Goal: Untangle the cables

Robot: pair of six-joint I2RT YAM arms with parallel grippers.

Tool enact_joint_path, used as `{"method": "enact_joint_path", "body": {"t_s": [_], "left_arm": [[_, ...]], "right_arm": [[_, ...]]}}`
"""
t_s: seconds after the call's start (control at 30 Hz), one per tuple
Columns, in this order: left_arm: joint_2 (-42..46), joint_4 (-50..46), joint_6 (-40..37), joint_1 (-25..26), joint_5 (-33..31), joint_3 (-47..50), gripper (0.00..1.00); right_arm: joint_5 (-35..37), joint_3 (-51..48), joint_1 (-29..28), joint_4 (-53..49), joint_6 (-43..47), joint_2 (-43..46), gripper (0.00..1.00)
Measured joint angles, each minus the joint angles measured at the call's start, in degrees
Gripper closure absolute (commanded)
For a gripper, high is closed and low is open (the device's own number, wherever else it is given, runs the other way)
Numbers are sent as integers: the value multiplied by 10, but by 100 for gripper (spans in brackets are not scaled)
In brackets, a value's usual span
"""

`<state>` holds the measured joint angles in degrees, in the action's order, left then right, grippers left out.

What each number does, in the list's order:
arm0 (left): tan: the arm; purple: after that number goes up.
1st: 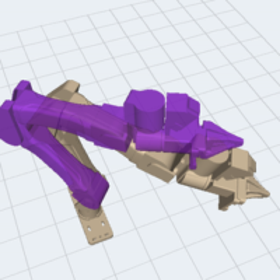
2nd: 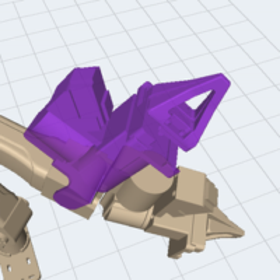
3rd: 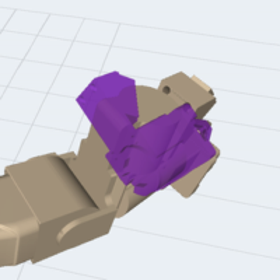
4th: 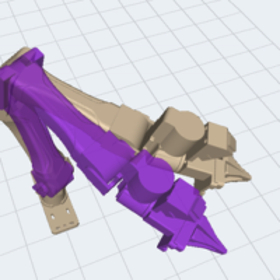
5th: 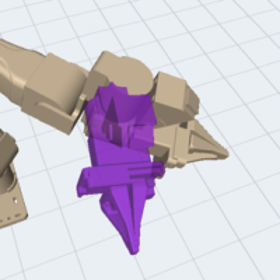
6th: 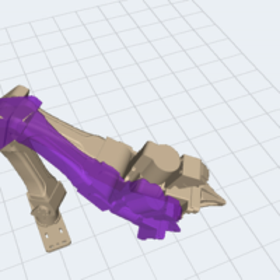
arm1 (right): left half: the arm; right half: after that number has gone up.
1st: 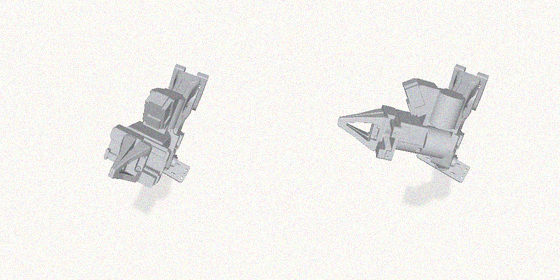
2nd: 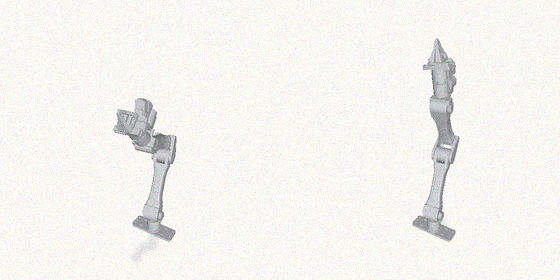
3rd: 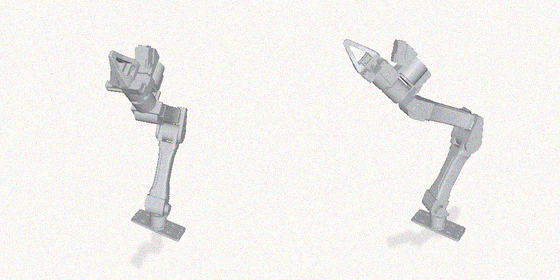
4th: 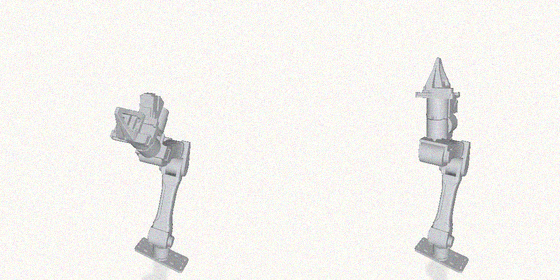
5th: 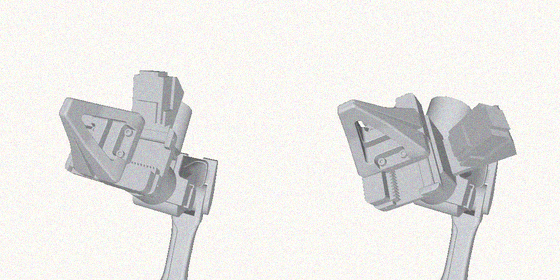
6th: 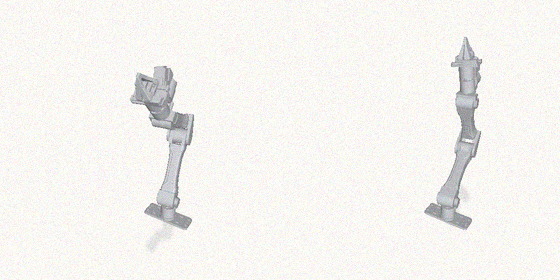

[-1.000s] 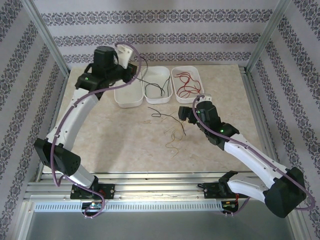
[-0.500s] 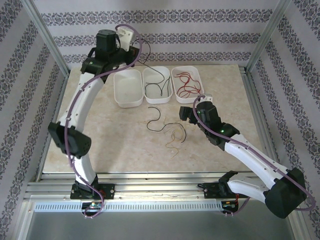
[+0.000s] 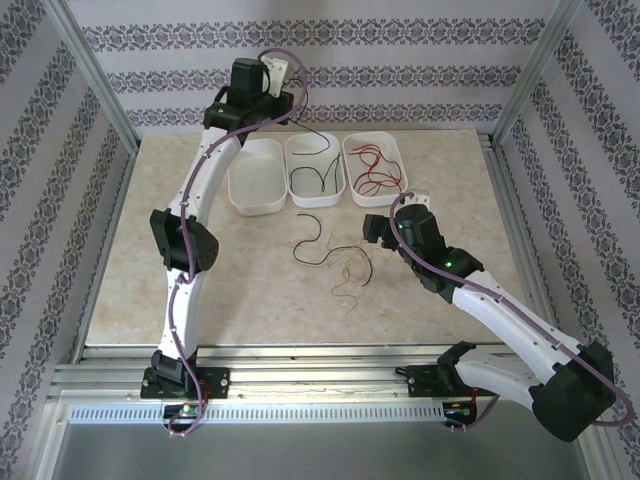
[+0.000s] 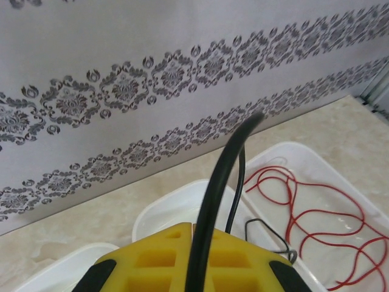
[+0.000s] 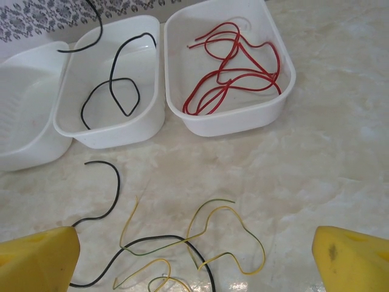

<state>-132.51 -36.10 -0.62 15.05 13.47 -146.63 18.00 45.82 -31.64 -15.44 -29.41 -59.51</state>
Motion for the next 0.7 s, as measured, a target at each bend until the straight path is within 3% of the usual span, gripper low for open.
{"method": "enact_joint_path", "body": {"t_s": [0.57,0.7], "left_arm": [[-107,-43,-71,40,-7,-5,100],[-127,-54,-82,41,-7,-5,81]], "right_arm": [[6,0,0,-7,-7,10,2],[6,0,0,-10,-7,10,2]]}}
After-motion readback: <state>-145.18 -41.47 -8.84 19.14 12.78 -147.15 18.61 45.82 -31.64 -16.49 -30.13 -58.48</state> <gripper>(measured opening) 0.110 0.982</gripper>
